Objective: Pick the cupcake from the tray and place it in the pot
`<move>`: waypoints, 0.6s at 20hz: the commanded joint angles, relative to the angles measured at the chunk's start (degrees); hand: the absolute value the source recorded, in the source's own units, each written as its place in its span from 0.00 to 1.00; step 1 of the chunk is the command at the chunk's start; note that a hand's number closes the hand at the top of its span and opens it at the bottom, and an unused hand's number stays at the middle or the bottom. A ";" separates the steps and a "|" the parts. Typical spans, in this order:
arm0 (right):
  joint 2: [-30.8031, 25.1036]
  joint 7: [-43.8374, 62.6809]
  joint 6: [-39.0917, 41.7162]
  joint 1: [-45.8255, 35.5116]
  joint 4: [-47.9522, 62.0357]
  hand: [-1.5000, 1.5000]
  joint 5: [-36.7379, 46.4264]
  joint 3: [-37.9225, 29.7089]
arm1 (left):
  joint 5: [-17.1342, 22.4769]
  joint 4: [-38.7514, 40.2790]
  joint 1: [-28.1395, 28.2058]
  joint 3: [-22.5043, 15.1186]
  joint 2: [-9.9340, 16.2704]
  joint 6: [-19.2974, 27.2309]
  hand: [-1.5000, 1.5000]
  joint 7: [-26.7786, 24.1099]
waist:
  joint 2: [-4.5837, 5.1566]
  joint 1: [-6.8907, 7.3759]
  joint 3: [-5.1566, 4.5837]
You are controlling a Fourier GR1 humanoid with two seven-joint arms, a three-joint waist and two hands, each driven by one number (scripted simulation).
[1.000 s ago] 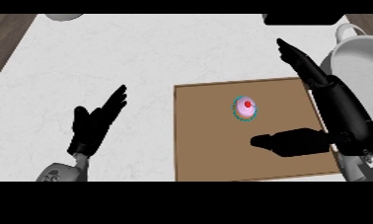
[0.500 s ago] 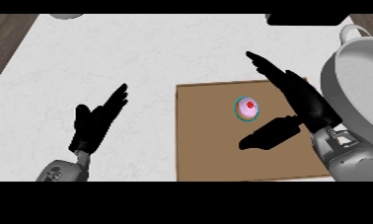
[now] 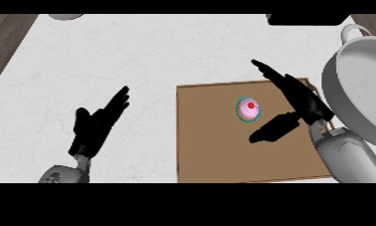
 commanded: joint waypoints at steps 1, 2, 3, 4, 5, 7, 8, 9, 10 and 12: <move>-1.67 -8.32 1.26 5.22 0.79 0.00 3.05 -3.45 | -0.26 -0.57 0.89 1.42 -0.08 -1.18 0.50 0.46 | -0.07 -0.28 -0.01; 1.36 -8.46 0.29 3.80 3.14 0.00 4.63 -3.87 | -1.65 -1.11 1.71 1.54 -0.15 -1.31 0.50 -1.01 | -0.05 -0.13 -0.01; 0.01 -6.47 3.20 5.89 -1.08 0.00 1.78 -5.65 | -1.36 2.59 1.61 2.52 -0.88 -2.63 0.50 -4.70 | -0.07 -0.32 -0.02; 1.77 -8.89 4.32 3.25 3.63 0.00 3.21 -6.86 | -2.86 0.28 0.30 1.50 -3.07 -0.16 0.50 -0.03 | -0.05 -0.17 -0.01; 0.06 -14.52 4.50 5.79 5.99 0.00 1.90 -7.50 | -1.39 0.12 -1.82 2.37 -1.69 -1.18 0.50 2.29 | -0.02 -0.24 0.00; 2.21 -13.39 6.70 3.28 7.58 0.00 -0.80 -8.79 | -0.54 -4.17 0.08 2.92 -0.73 -1.91 0.50 4.59 | -0.05 0.04 0.01; 3.69 -11.29 6.93 2.37 6.59 0.00 -1.81 -9.03 | -2.85 -2.94 2.82 1.35 -1.90 -1.32 0.50 0.05 | -0.06 0.04 -0.01; 4.11 -12.84 6.70 6.03 4.30 0.00 -2.79 -8.78 | -3.88 0.54 2.21 0.90 -2.98 -0.75 0.50 -1.59 | -0.06 -0.28 -0.01; 3.25 -16.11 9.83 3.44 9.07 0.00 -4.59 -10.62 | -2.91 0.93 -0.79 1.79 -3.26 -0.69 0.50 1.86 | 0.03 -0.14 0.00; 5.54 -15.83 8.34 7.96 4.40 0.00 -4.15 -9.71 | -4.53 2.67 0.08 2.50 -2.36 -1.48 0.50 -2.21 | -0.05 -0.34 -0.02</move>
